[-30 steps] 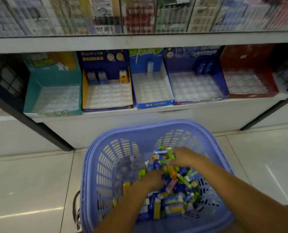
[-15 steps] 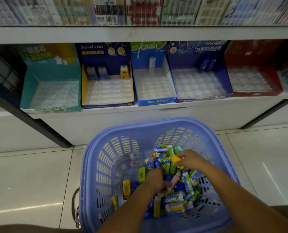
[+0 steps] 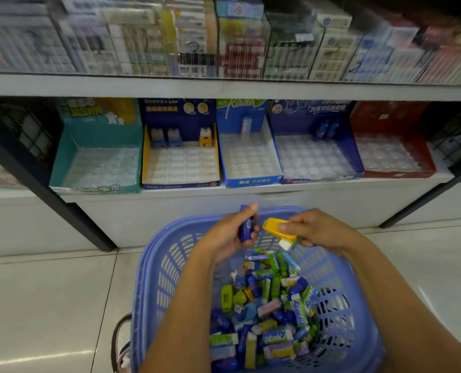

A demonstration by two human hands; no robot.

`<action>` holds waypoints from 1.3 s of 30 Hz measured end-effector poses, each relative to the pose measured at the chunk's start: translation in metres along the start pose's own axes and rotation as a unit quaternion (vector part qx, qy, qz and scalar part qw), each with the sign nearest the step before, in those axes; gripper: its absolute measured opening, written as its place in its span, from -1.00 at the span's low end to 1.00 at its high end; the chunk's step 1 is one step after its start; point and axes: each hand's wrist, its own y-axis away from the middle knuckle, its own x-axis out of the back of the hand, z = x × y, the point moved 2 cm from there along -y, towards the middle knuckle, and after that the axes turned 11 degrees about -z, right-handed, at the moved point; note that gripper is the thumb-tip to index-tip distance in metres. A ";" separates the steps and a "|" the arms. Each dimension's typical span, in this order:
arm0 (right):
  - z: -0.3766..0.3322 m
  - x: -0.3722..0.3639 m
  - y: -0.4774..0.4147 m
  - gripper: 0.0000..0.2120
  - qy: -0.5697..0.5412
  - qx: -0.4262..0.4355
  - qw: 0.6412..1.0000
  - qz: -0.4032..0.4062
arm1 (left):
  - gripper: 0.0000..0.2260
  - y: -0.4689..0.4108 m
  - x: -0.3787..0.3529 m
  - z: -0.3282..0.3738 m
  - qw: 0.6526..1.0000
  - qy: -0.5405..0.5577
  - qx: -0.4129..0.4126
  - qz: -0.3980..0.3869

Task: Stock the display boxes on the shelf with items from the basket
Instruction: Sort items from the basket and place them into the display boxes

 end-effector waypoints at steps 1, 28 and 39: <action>-0.010 -0.002 0.000 -0.75 0.025 0.014 1.000 0.003 | -0.80 0.007 -0.003 0.010 0.999 -0.049 -0.016 0.005; -0.149 0.047 -0.106 -0.68 0.172 0.167 0.911 0.337 | -0.86 0.064 0.041 0.080 0.930 0.093 -0.234 0.268; -0.180 0.052 -0.157 -0.68 0.332 0.125 0.904 0.240 | -0.90 0.037 0.040 0.075 0.934 0.078 -0.219 0.272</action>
